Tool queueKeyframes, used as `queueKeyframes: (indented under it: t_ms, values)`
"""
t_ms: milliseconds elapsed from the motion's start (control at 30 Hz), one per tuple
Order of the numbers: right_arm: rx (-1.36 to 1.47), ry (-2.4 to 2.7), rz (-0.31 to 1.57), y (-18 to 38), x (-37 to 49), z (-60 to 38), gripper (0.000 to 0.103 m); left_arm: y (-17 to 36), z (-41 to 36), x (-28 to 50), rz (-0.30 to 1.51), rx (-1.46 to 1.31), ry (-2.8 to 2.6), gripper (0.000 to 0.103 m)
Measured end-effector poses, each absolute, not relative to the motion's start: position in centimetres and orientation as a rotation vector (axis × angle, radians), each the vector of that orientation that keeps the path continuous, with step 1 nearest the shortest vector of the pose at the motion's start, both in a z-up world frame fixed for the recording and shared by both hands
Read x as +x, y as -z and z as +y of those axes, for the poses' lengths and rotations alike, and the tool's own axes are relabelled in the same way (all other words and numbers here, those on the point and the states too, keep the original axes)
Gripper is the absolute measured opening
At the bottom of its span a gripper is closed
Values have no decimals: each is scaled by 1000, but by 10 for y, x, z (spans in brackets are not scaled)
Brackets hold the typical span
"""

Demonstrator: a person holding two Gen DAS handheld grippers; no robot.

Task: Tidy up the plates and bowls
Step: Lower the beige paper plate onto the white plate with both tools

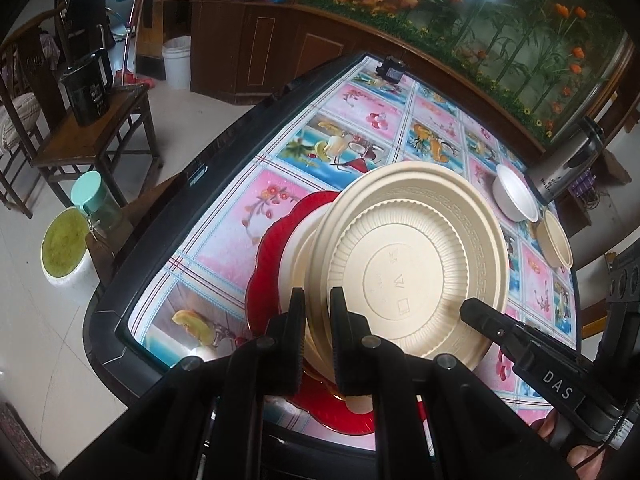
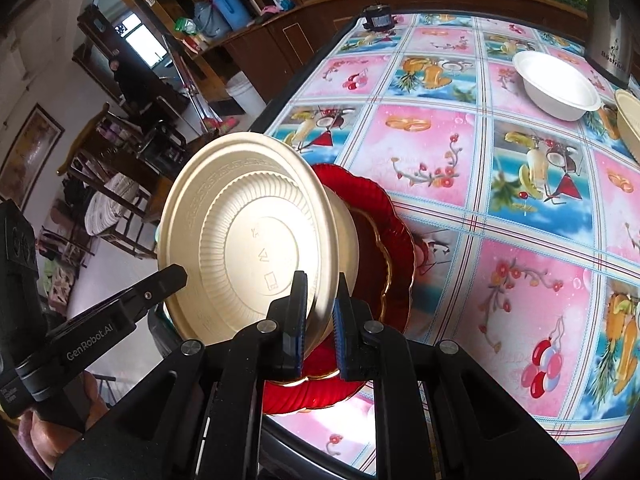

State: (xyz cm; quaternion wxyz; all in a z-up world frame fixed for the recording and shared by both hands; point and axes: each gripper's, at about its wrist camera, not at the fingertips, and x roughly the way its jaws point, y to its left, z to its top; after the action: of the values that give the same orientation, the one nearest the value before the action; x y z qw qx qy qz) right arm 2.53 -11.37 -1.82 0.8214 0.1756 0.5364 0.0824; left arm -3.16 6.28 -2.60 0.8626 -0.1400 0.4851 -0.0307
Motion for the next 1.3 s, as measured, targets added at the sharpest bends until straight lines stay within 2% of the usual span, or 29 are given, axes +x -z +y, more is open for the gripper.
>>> queueKeyframes:
  t_ms: [500,1067,1100,1200,1300]
  values:
    - [315,-164,1126,23,23,-109,13,34,63,-28,1041,-300,70,11]
    - [392,-207,1128,16,26,-127,13,6,74,-35,965,-266,9,11]
    - [395,-209,1131,17,26,-126,17,6,73,-35,965,-269,15,11]
    - [388,-231,1120,16,25,-117,17,5,67,-35,956,-259,20,11]
    - [232,-175,1040,5,20,-108,17,4,63,-36,958,-258,36,11]
